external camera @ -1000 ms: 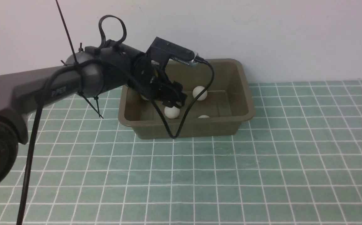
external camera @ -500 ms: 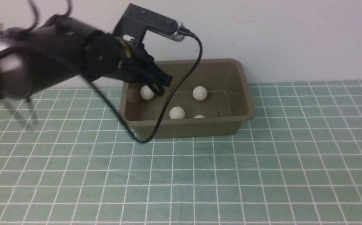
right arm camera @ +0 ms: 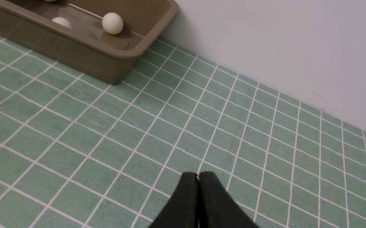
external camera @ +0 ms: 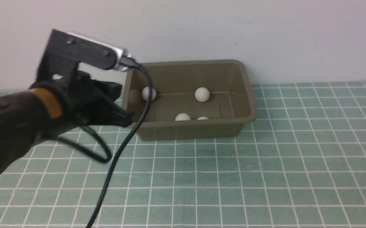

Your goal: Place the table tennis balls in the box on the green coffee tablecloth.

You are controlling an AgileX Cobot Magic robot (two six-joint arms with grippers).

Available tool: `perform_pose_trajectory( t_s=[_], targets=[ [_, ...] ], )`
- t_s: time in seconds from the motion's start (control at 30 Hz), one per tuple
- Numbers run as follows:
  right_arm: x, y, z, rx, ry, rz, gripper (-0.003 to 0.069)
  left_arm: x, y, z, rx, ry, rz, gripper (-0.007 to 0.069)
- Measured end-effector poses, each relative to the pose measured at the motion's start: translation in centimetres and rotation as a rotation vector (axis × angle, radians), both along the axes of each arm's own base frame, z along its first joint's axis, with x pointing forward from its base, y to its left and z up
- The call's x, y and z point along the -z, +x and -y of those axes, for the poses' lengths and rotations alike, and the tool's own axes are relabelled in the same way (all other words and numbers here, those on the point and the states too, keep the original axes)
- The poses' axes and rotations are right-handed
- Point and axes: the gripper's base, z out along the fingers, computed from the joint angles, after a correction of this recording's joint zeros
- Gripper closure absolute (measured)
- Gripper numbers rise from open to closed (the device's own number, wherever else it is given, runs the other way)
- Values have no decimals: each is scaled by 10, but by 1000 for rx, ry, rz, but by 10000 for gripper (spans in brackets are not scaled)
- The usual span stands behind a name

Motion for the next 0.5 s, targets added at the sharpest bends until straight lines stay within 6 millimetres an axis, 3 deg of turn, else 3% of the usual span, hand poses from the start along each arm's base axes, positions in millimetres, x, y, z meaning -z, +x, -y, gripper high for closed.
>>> perform_pose_trajectory(
  t_s=[0.17, 0.27, 0.37, 0.5],
  targets=[
    [0, 0, 0, 0, 0, -1, 675, 6, 2, -8, -2, 164, 26, 629],
    [0, 0, 0, 0, -1, -6, 675, 15, -5, -28, -110, 144, 17, 629],
    [1, 0, 0, 0, -1, -8, 675, 29, -27, -58, -302, 63, 20, 629],
    [1, 0, 0, -1, -3, -9, 675, 52, -58, -80, -475, 6, 49, 629]
  ],
)
